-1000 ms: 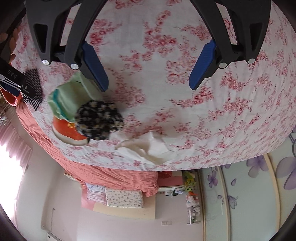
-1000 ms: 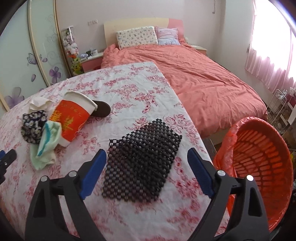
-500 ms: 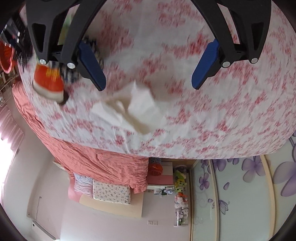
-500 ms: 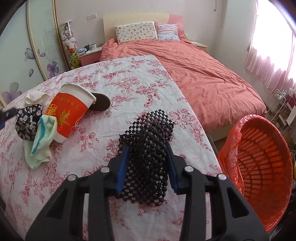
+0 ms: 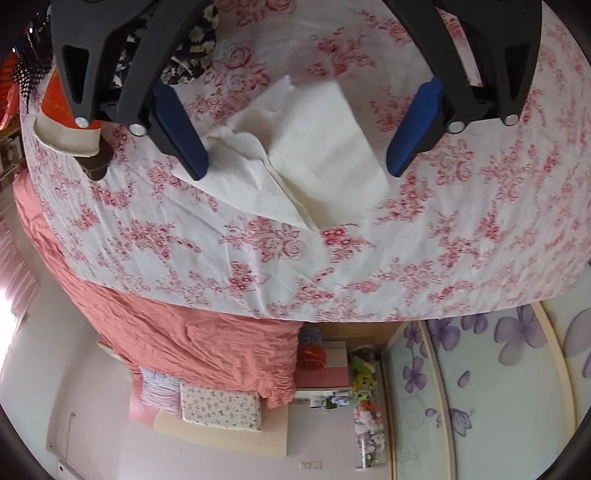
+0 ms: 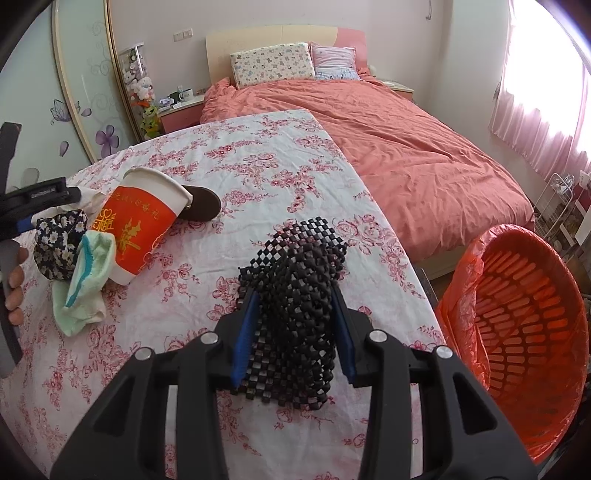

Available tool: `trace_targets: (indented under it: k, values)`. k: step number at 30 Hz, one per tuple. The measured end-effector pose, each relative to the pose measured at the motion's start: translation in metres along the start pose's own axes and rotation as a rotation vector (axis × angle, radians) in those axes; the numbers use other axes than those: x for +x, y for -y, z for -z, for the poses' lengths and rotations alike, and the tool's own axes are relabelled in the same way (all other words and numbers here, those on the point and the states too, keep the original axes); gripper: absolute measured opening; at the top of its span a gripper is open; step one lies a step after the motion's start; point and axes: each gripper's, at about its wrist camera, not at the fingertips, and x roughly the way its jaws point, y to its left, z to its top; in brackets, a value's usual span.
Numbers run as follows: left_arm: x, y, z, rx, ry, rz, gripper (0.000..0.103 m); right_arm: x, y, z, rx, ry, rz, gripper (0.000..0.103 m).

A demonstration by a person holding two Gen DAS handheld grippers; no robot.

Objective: Collect trash
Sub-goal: 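Grasp the black mesh pad with the right tool while the left tool grasps the white napkin, then carry the napkin and mesh pad to the orange basket and open both tools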

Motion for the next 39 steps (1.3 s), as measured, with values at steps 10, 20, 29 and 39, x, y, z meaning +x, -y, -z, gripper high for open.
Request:
trace_targets:
  k: [10,20,29,39]
  values:
    - [-0.013,0.002,0.005,0.040,0.059,0.058,0.041,-0.004,0.002,0.002,0.010,-0.007,-0.058,0.015]
    - [-0.020,-0.004,0.010,0.044,0.093,0.052,0.036,-0.005,-0.001,0.003,0.002,-0.006,-0.057,0.014]
    - [-0.017,-0.005,0.008,0.024,0.122,0.079,0.026,-0.006,-0.002,0.003,-0.010,-0.003,-0.061,0.013]
    - [-0.044,-0.016,0.010,0.015,0.175,0.058,0.024,-0.025,-0.007,0.001,-0.006,0.024,-0.096,0.012]
